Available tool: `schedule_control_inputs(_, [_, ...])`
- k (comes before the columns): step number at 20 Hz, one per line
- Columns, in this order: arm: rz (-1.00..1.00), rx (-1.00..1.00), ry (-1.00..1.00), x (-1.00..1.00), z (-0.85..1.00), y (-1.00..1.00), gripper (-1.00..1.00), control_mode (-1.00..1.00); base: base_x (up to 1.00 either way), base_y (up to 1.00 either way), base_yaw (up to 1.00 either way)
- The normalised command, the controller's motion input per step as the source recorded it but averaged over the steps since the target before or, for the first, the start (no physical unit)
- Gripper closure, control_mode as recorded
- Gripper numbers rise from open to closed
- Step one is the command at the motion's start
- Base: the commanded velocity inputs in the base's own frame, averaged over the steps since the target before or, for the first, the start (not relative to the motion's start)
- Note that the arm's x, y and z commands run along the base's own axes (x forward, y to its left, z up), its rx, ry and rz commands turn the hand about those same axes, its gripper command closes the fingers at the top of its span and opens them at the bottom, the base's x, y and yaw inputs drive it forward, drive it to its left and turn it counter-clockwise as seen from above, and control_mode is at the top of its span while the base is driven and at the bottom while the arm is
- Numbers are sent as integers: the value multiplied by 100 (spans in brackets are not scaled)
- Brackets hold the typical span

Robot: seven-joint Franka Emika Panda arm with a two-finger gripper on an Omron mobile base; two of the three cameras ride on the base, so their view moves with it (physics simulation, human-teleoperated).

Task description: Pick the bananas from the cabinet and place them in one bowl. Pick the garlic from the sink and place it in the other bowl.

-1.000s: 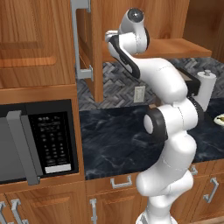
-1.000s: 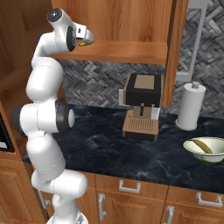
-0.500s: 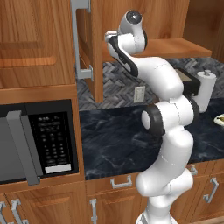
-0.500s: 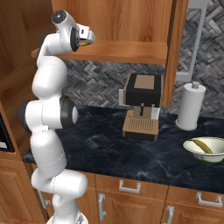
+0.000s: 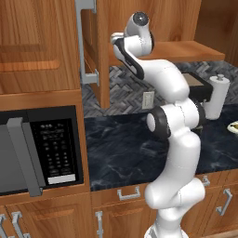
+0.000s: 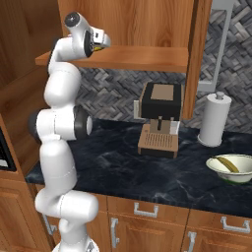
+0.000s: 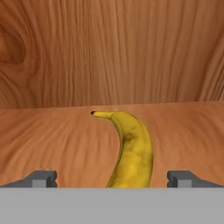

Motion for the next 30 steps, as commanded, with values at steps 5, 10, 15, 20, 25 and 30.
schedule_control_inputs(5, [0, 0, 0, 15, -3, 0, -100, -100, 0, 0, 0])
schedule_control_inputs(10, [0, 0, 1, 7, -13, 0, 100, -100, 0, 0, 0])
schedule_control_inputs(15, [0, 0, 1, 6, -18, 0, 100, -100, 0, 0, 0])
schedule_control_inputs(20, [0, 0, 0, 1, -18, 0, 100, -100, 0, 0, 0])
schedule_control_inputs(25, [0, 0, 0, 0, -18, 0, 100, -100, 0, 0, 0])
schedule_control_inputs(30, [0, 0, -9, -9, -18, 0, 100, -100, 0, 0, 0])
